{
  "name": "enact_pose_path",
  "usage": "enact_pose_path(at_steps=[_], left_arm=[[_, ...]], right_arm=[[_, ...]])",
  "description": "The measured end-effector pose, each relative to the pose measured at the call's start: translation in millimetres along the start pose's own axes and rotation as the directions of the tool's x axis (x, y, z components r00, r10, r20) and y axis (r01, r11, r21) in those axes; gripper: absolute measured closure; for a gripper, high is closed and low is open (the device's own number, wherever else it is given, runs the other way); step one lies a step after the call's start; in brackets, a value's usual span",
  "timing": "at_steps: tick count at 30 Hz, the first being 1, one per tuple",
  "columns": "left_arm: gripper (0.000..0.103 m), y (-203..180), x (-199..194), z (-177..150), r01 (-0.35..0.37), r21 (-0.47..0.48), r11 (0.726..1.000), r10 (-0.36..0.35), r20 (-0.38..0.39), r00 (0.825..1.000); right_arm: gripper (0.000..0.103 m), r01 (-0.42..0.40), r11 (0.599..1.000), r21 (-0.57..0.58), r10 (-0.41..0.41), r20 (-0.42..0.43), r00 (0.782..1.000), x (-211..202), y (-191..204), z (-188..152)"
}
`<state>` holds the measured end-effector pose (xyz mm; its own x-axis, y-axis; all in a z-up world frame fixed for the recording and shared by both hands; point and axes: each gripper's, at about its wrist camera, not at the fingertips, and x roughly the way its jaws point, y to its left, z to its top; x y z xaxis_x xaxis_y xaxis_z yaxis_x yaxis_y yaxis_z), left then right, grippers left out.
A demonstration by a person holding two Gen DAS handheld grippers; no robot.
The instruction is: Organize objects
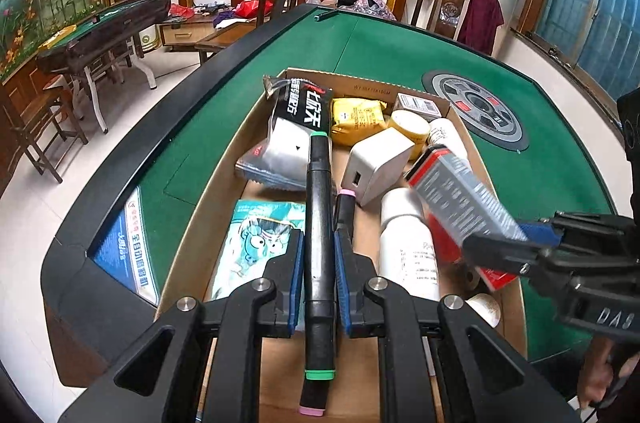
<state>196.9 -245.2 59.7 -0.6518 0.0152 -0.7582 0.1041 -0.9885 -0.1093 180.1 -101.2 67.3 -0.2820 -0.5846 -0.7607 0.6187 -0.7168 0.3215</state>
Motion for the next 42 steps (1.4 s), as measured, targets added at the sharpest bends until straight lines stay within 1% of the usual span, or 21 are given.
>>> enact_pose_path(at_steps=[4,6,7,8,10,13,14,16,18,20,22,24,25,28,30,31,33,35,36,40,42], left_arm=[[0.088,1,-2,-4,0.004,-0.006,1.000,-0.004,0.021,1.000],[0.082,2,-6,-4,-0.003,-0.009,1.000,0.003,0.042,0.999],[0.069,2,-8,-5,-0.009,-0.009,1.000,0.009,0.052,0.999],[0.052,3,-11,-5,-0.019,-0.012,1.000,0.019,0.066,0.998],[0.037,5,-20,-7,-0.036,-0.017,0.999,0.038,0.104,0.994],[0.028,8,-33,-8,-0.057,-0.023,0.998,0.059,0.150,0.987],[0.024,9,-39,-9,-0.077,-0.033,0.996,0.081,0.172,0.982],[0.016,12,-49,-10,-0.092,-0.048,0.995,0.100,0.203,0.974],[0.011,15,-61,-10,-0.108,-0.077,0.991,0.124,0.245,0.962],[0.006,17,-74,-10,-0.136,-0.101,0.985,0.160,0.288,0.944],[0.002,18,-85,-10,-0.188,-0.118,0.975,0.217,0.331,0.919],[0.000,14,-97,-11,-0.269,-0.126,0.955,0.297,0.376,0.878],[0.000,11,-104,-12,-0.311,-0.125,0.942,0.334,0.405,0.851],[0.000,3,-118,-15,-0.393,-0.120,0.912,0.401,0.463,0.790],[0.000,-3,-122,-15,-0.415,-0.122,0.902,0.421,0.467,0.777],[0.000,-5,-123,-15,-0.410,-0.120,0.904,0.416,0.466,0.780],[0.000,-8,-123,-13,-0.370,-0.106,0.923,0.376,0.449,0.810],[0.000,-9,-121,-12,-0.340,-0.107,0.934,0.353,0.424,0.834],[0.000,-10,-121,-11,-0.335,-0.113,0.936,0.350,0.416,0.839],[0.000,-13,-122,-14,-0.357,-0.147,0.923,0.385,0.407,0.828],[0.000,-14,-123,-15,-0.359,-0.170,0.918,0.398,0.398,0.827]], right_arm=[[0.072,0.047,0.999,-0.021,-0.047,0.000,0.999,6,9,-3],[0.072,0.070,0.997,-0.041,-0.070,0.004,0.998,6,12,-3],[0.072,0.075,0.996,-0.046,-0.074,0.004,0.997,6,14,-3],[0.072,0.081,0.995,-0.051,-0.080,0.006,0.997,6,15,-3],[0.072,0.088,0.994,-0.058,-0.088,0.009,0.996,7,18,-2],[0.071,0.094,0.993,-0.064,-0.093,0.015,0.996,6,19,-3],[0.069,0.095,0.993,-0.065,-0.094,0.018,0.995,5,21,-3],[0.065,0.085,0.994,-0.066,-0.083,0.025,0.996,0,22,-4],[0.057,0.071,0.995,-0.070,-0.068,0.033,0.997,-2,23,-5],[0.052,0.054,0.996,-0.074,-0.051,0.045,0.998,-5,27,-7],[0.048,0.029,0.996,-0.084,-0.024,0.052,0.998,-9,31,-10],[0.041,0.019,0.995,-0.094,-0.013,0.068,0.998,-14,35,-12],[0.039,0.027,0.995,-0.094,-0.019,0.080,0.997,-16,36,-12],[0.031,0.069,0.994,-0.080,-0.058,0.132,0.990,-26,34,-13],[0.027,0.097,0.993,-0.068,-0.086,0.157,0.984,-30,31,-12],[0.027,0.113,0.992,-0.063,-0.101,0.169,0.980,-32,31,-12],[0.025,0.144,0.988,-0.056,-0.131,0.189,0.973,-35,30,-13],[0.023,0.175,0.983,-0.053,-0.160,0.210,0.964,-38,31,-15],[0.022,0.188,0.981,-0.055,-0.172,0.219,0.960,-39,32,-15],[0.018,0.268,0.960,-0.079,-0.239,0.269,0.933,-46,33,-18],[0.015,0.295,0.952,-0.085,-0.260,0.288,0.922,-48,33,-18]])
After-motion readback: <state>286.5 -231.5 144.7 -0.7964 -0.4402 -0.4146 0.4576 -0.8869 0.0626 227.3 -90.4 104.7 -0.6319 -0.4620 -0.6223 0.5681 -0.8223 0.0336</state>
